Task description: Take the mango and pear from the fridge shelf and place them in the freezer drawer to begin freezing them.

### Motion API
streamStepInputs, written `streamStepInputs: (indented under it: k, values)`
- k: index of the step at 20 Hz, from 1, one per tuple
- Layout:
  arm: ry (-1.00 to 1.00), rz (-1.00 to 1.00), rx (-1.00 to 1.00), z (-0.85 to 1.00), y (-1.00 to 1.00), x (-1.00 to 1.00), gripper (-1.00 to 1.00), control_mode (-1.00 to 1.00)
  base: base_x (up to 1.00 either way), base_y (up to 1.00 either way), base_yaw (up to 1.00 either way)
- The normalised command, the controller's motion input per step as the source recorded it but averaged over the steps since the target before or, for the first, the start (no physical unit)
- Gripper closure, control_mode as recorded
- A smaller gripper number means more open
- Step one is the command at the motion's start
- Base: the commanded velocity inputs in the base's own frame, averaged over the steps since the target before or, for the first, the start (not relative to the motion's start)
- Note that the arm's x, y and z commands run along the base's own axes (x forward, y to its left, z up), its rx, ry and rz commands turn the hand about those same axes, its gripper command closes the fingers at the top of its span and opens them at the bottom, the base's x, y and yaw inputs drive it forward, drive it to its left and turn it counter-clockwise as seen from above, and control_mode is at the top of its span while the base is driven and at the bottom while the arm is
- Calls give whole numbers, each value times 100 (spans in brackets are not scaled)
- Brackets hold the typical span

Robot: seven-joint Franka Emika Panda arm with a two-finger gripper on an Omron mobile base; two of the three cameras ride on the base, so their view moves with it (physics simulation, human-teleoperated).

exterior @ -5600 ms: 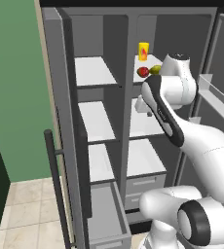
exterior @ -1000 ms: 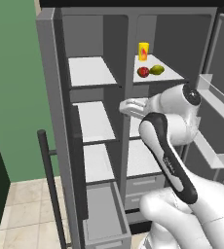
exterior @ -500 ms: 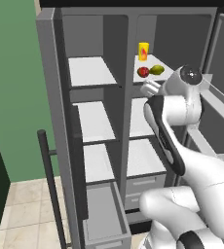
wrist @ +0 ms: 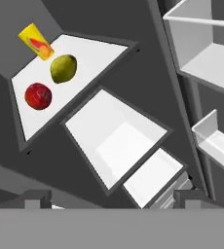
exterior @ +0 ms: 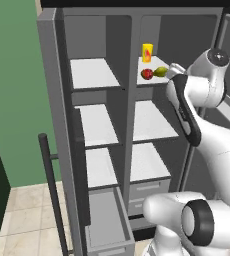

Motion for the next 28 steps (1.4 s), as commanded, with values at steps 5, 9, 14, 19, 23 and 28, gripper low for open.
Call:
streamStepInputs:
  k: [5, 9, 14, 19, 23, 28]
  values:
    - [10, -1, 11, 34, -13, 75, -100, -100, 0, 0, 0]
    - [7, 0, 5, 2, -2, 80, -100, -100, 0, 0, 0]
    - [4, 0, 0, -9, -3, 69, -100, -100, 0, 0, 0]
    - [3, 0, 0, -4, -15, 66, -100, -100, 0, 0, 0]
    - [4, 0, 0, -9, -21, 65, -100, -100, 0, 0, 0]
    - [3, 0, 0, -14, -18, 65, -100, -100, 0, 0, 0]
